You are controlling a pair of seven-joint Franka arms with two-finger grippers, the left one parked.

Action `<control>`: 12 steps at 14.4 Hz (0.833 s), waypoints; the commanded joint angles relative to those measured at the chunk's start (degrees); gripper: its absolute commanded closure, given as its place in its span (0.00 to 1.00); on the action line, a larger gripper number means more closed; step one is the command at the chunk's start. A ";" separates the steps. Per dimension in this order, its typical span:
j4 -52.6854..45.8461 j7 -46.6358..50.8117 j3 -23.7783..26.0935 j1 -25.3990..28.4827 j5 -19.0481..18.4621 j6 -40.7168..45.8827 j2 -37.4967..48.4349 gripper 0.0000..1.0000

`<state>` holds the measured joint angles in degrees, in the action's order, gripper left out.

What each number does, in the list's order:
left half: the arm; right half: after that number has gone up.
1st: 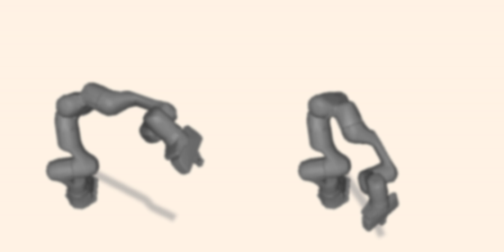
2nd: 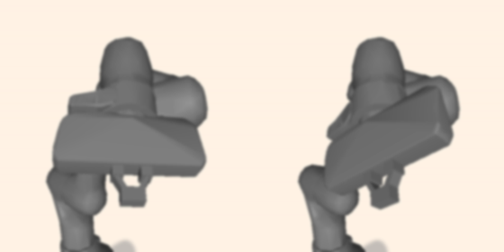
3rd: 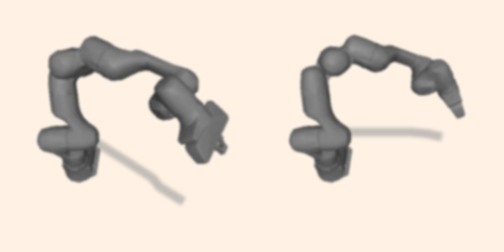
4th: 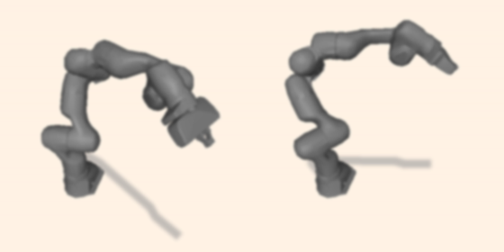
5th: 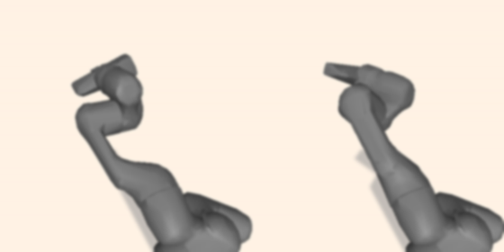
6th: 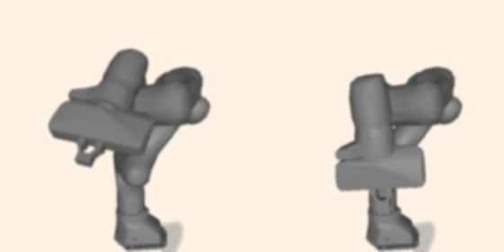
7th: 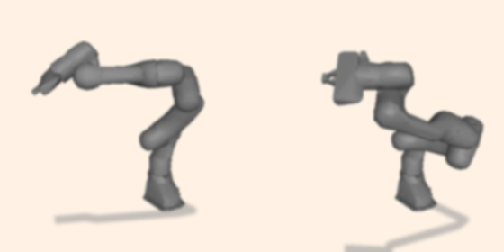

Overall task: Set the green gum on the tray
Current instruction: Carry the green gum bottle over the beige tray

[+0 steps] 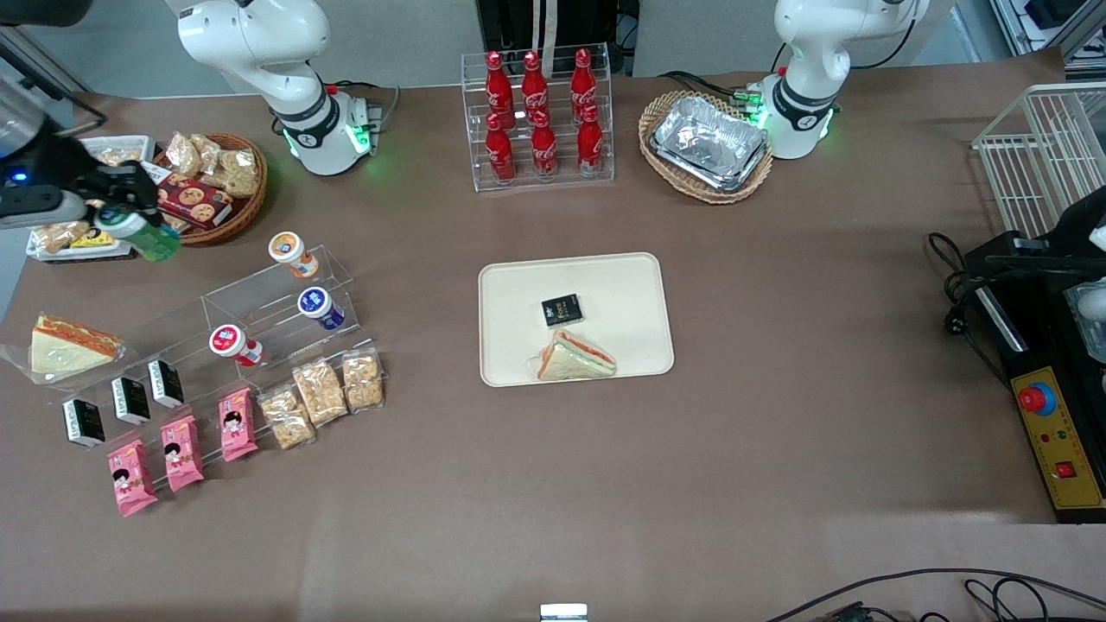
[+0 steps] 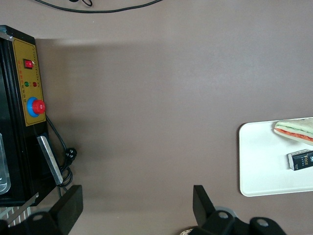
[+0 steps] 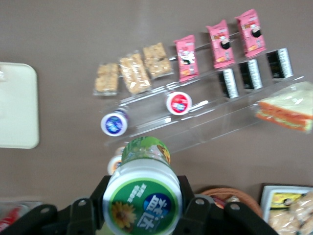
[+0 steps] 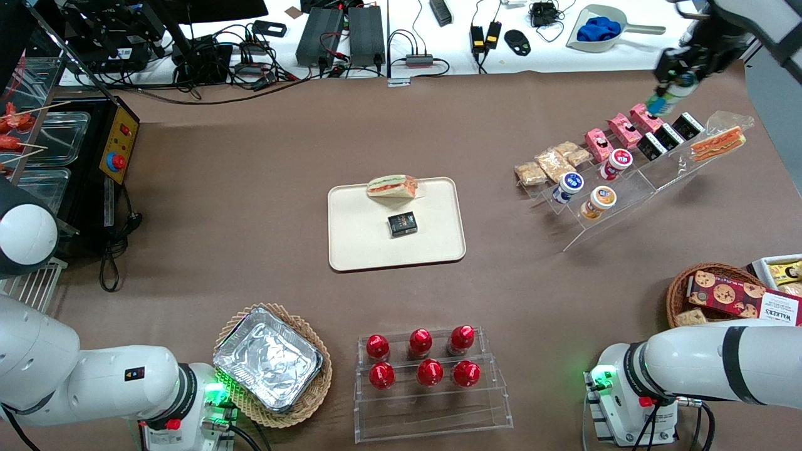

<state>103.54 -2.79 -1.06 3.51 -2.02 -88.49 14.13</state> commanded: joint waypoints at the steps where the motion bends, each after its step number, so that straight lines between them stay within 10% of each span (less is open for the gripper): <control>1: -3.43 14.26 7.89 0.09 5.08 2.45 -2.96 0.70; 5: -5.01 31.32 19.49 0.01 7.99 -0.53 -9.10 0.70; 12: 1.56 41.02 21.71 8.87 9.50 -22.83 -22.20 0.70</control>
<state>102.55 35.29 20.84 8.85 7.26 -103.04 -3.22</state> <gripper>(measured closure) 0.414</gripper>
